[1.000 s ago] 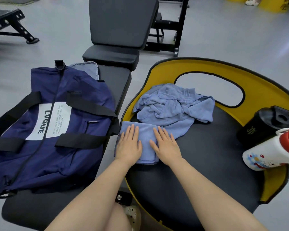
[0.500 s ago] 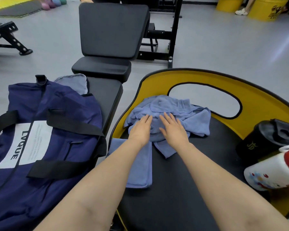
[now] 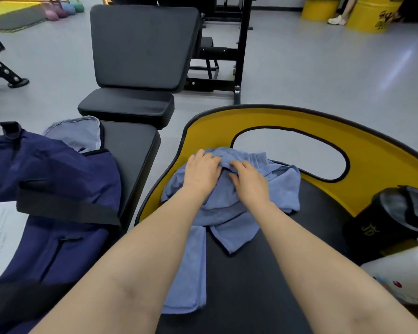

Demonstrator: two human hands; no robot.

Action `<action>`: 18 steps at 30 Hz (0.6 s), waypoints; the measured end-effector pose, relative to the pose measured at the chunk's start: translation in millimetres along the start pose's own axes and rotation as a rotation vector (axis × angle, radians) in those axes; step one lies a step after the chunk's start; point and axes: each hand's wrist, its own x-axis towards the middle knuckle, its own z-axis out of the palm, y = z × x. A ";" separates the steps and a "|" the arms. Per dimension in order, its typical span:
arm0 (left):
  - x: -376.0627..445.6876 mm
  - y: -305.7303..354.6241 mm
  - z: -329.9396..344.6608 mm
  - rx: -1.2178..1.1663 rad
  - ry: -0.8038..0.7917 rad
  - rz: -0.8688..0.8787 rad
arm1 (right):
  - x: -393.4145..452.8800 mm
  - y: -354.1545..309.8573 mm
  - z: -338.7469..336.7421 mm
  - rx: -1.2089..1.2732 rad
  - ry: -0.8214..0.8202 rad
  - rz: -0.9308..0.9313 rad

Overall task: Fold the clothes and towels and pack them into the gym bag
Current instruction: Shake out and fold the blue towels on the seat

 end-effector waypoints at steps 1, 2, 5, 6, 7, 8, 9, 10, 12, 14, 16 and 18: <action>0.1 1.8 -5.1 -0.054 0.029 0.022 | 1.4 0.1 -3.0 0.005 0.011 0.029; 0.3 3.5 -10.9 -0.132 0.046 0.033 | 2.8 0.4 -6.5 0.022 0.025 0.059; 1.0 10.5 -35.7 -0.420 0.038 -0.046 | 3.9 2.2 -20.0 0.100 0.065 0.125; 2.5 12.6 -44.2 -0.486 0.037 -0.081 | 4.2 3.0 -25.1 0.125 0.069 0.145; 4.1 14.7 -55.2 -0.536 0.046 -0.108 | 3.7 2.8 -33.8 0.147 0.077 0.165; 5.0 16.5 -66.4 -0.579 0.060 -0.126 | 2.2 1.7 -44.4 0.164 0.089 0.187; 5.5 18.4 -79.1 -0.622 0.078 -0.135 | 0.0 0.1 -56.7 0.177 0.107 0.202; 5.7 21.0 -92.0 -0.660 0.099 -0.137 | -2.5 -2.0 -69.7 0.191 0.131 0.212; 6.1 26.7 -117.5 -0.706 0.120 -0.143 | -8.6 -6.8 -95.3 0.236 0.186 0.226; 4.6 34.3 -143.4 -0.731 0.137 -0.148 | -15.0 -12.5 -120.5 0.295 0.234 0.224; 1.6 42.9 -170.8 -0.766 0.178 -0.137 | -21.0 -18.7 -145.2 0.339 0.266 0.217; -1.3 50.2 -197.4 -0.806 0.229 -0.113 | -27.7 -26.3 -171.9 0.354 0.298 0.221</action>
